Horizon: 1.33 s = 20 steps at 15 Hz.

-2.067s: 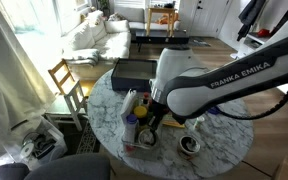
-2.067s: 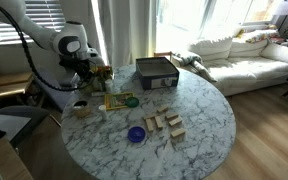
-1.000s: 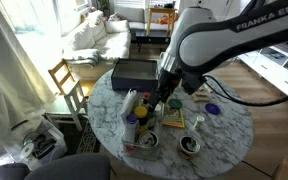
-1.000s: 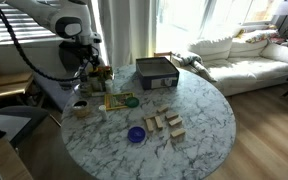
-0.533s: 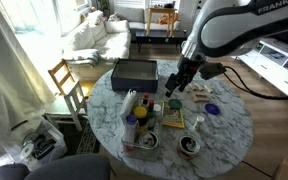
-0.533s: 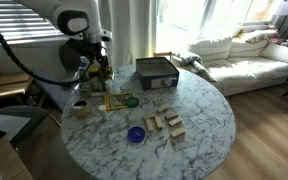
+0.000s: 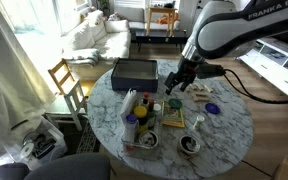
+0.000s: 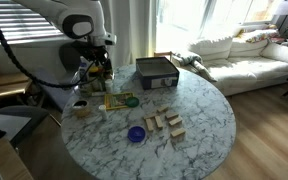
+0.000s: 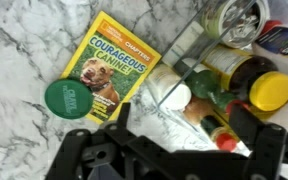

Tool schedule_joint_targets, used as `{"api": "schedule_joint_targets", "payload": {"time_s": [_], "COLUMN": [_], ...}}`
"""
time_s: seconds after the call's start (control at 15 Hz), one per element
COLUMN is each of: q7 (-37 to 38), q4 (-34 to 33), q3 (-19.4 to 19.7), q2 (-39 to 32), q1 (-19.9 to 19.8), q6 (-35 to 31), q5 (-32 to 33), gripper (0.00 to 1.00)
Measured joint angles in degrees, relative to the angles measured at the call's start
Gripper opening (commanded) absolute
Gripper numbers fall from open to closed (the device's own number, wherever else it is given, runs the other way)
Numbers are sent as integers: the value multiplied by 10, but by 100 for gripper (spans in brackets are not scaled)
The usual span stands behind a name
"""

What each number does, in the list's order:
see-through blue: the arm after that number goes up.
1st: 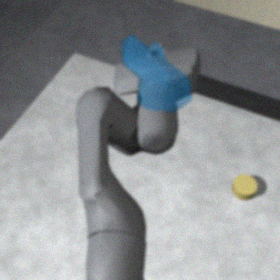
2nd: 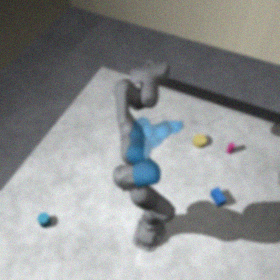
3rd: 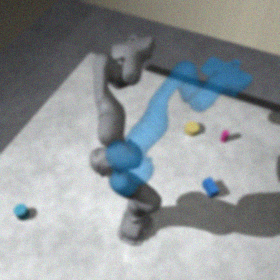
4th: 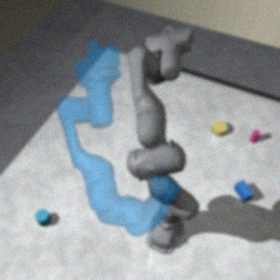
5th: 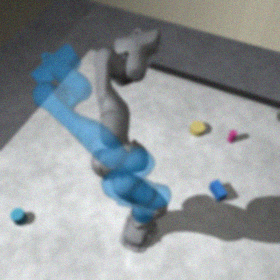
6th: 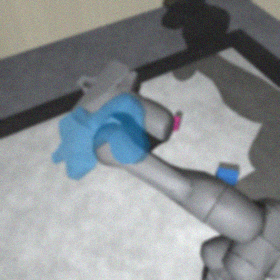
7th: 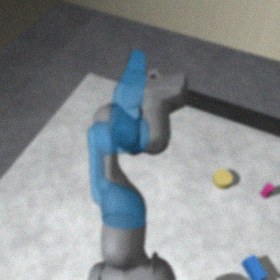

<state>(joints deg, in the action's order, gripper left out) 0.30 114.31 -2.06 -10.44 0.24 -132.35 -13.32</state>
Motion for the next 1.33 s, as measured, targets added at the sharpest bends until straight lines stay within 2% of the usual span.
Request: {"api": "schedule_joint_targets", "payload": {"time_s": [0.4, 0.87, 1.33], "q7": [138, 309, 461], "q4": [-47, -112, -151], "q3": [40, 64, 74], "q2": [-90, -203, -265], "q1": [-10, -11, -11], "q6": [-4, -7, -39], "q5": [0, -19, -67], "gripper": [100, 100, 100]}}
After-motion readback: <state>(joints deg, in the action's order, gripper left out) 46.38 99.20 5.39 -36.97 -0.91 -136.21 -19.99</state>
